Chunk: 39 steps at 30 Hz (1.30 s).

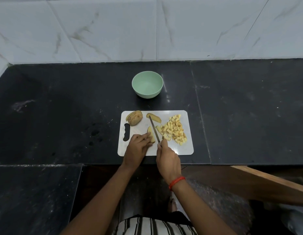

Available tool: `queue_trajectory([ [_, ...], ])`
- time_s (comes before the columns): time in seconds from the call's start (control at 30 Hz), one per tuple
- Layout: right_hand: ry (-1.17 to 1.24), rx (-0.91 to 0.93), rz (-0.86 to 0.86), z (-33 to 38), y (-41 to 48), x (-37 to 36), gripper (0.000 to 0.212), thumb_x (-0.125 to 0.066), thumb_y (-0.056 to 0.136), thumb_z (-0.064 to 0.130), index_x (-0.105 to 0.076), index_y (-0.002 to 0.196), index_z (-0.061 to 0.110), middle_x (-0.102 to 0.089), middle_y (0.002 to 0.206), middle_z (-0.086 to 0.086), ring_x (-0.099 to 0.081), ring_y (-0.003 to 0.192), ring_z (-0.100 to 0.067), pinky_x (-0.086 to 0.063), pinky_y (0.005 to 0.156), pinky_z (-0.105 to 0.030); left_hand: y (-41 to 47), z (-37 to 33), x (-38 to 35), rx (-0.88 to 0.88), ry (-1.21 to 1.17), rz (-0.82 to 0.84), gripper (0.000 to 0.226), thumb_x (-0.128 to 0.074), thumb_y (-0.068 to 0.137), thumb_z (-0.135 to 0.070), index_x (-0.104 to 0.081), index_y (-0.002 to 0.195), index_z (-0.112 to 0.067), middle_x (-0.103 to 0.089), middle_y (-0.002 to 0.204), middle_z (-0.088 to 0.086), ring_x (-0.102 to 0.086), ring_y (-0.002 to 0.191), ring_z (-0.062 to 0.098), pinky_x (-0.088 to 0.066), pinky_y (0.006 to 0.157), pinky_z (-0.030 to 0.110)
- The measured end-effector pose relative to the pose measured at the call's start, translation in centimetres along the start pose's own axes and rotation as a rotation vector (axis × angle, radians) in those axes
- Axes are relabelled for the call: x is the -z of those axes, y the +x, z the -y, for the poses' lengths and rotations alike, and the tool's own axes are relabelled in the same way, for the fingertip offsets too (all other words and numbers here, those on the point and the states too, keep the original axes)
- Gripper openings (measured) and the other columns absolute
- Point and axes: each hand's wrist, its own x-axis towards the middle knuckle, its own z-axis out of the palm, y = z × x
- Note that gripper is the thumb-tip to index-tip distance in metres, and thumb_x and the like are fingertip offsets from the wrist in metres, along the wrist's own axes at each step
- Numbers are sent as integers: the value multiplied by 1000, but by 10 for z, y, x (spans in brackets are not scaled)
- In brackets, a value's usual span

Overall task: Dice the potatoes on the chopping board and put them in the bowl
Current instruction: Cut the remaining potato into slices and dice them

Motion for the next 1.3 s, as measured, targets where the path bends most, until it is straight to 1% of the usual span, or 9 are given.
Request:
queue_trajectory([
  [0.1,-31,27,7,6,3,1,19,-34,107,31,-44,113,16,-66,77,-8,-66,68,-34,-38,50,-34,4,-1,0,-2,-9,4,23,-77,89,-13,-77,112,-7,-73,121,1,-54,100,12,-41,89,10],
  [0.27,-70,50,24,10,6,0,17,-34,108,30,-43,113,15,-67,79,-8,-66,68,-33,-34,51,-33,3,2,-1,9,-24,-7,19,-77,89,-15,-78,107,-8,-74,117,0,-58,98,14,-40,86,8],
  [0.5,-96,64,24,7,7,-5,11,-33,107,31,-38,109,21,-66,76,-6,-66,63,-30,-35,47,-31,2,8,-3,-25,-44,-52,16,-80,86,-11,-79,102,-6,-76,109,8,-69,103,19,-55,91,29],
  [0.6,-135,51,12,7,8,-9,9,-43,104,24,-39,111,21,-65,71,-6,-66,58,-30,-35,45,-30,3,7,-4,-30,-44,-46,14,-75,90,-16,-79,99,-6,-76,104,7,-68,101,20,-55,88,31],
  [0.7,-194,52,8,11,7,-11,29,-60,95,16,-36,111,22,-62,64,-3,-64,49,-26,-35,41,-27,3,4,-3,-22,-51,-51,25,-66,94,-25,-79,98,-4,-75,101,6,-67,99,19,-55,87,29],
  [0.87,-226,43,-5,20,8,-9,41,-76,81,11,-47,108,20,-55,53,0,-55,36,-20,-25,36,-21,5,7,-1,-24,-83,-32,14,-70,91,-12,-78,100,-4,-75,102,7,-66,100,19,-53,91,26],
  [1.03,-241,60,29,21,9,-9,32,-57,96,11,-49,126,16,-64,70,-7,-67,54,-27,-37,44,-27,5,5,1,-30,-101,-18,14,-67,93,-13,-77,98,-4,-74,102,8,-63,101,17,-40,95,7],
  [1.17,-245,62,113,25,13,-2,34,-36,105,14,-35,139,18,-68,92,-9,-72,78,-30,-40,54,-31,6,3,3,-54,-109,-25,29,-59,97,-27,-77,95,-4,-74,99,7,-62,99,16,-46,91,14],
  [1.3,-264,61,109,26,13,-1,34,-37,105,15,-35,139,16,-69,93,-10,-72,77,-27,-47,55,-31,5,2,4,-71,-110,-13,32,-57,98,-27,-76,96,-2,-73,99,8,-62,100,17,-45,91,15],
])
